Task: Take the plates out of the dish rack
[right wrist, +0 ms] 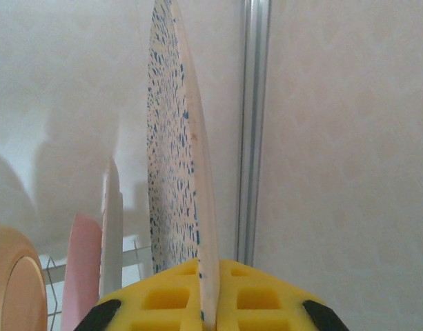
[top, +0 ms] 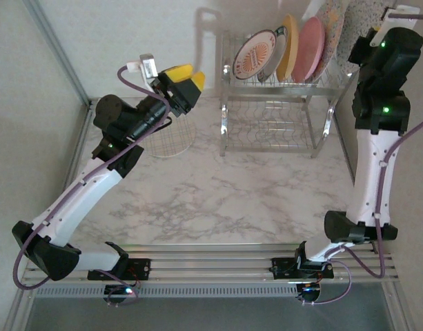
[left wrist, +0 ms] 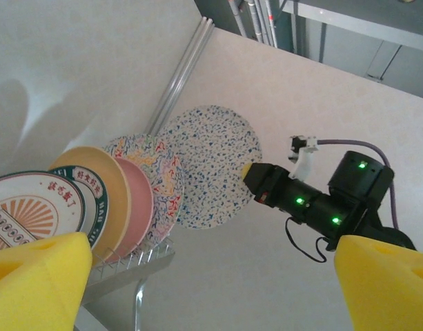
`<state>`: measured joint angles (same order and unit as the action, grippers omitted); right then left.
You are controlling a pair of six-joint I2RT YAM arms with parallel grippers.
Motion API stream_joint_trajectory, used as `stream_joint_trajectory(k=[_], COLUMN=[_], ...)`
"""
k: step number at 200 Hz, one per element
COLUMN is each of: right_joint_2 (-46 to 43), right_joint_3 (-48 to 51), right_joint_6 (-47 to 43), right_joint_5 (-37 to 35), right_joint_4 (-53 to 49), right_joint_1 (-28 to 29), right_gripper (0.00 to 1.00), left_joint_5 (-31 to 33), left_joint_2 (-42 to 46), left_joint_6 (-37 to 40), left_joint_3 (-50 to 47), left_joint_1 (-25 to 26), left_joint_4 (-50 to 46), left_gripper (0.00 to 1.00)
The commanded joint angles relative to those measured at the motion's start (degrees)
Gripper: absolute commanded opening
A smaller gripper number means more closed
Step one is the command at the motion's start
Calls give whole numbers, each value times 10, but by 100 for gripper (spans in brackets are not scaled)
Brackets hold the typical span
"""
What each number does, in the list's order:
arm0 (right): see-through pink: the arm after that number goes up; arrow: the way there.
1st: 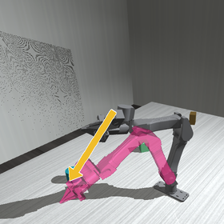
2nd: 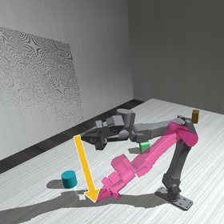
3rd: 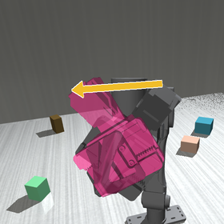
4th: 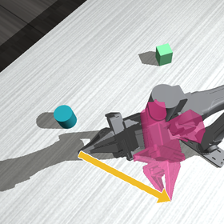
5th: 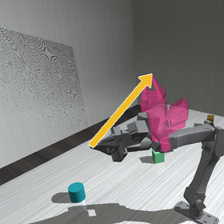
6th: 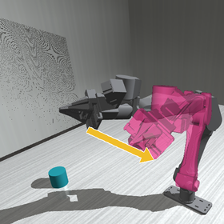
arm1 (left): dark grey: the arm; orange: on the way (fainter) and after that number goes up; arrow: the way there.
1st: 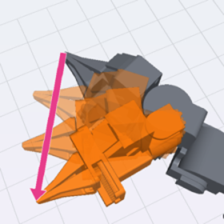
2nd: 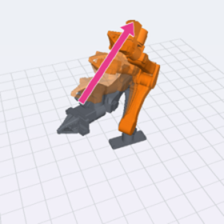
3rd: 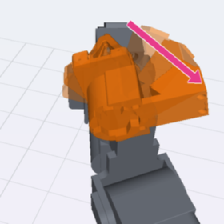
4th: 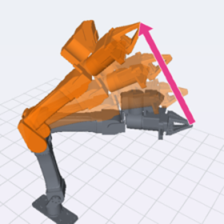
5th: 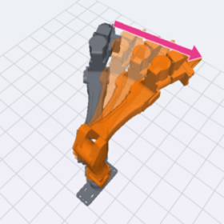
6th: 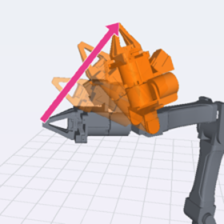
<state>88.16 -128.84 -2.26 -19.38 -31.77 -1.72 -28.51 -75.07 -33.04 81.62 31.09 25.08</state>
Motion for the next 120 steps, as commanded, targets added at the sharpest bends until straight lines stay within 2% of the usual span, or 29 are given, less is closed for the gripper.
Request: stream_joint_trajectory(k=[1, 40, 73, 120], right_joint_2=[-53, -136, -215, -298], right_joint_3=[28, 108, 188, 265], right_joint_6=[32, 99, 225, 408], right_joint_5=[-32, -62, -68, -29], right_joint_4=[60, 35, -24, -193], right_joint_1=[5, 9, 11, 14], right_gripper=[0, 0, 0, 0], left_joint_5=[-20, -36, -40, -57], left_joint_2=[4, 7, 12, -2], left_joint_6=[-15, -24, -46, -94], left_joint_3=[-9, -19, -37, -63], left_joint_1=[6, 11, 20, 37], left_joint_4=[20, -5, -14, -70], left_gripper=[90, 91, 91, 91])
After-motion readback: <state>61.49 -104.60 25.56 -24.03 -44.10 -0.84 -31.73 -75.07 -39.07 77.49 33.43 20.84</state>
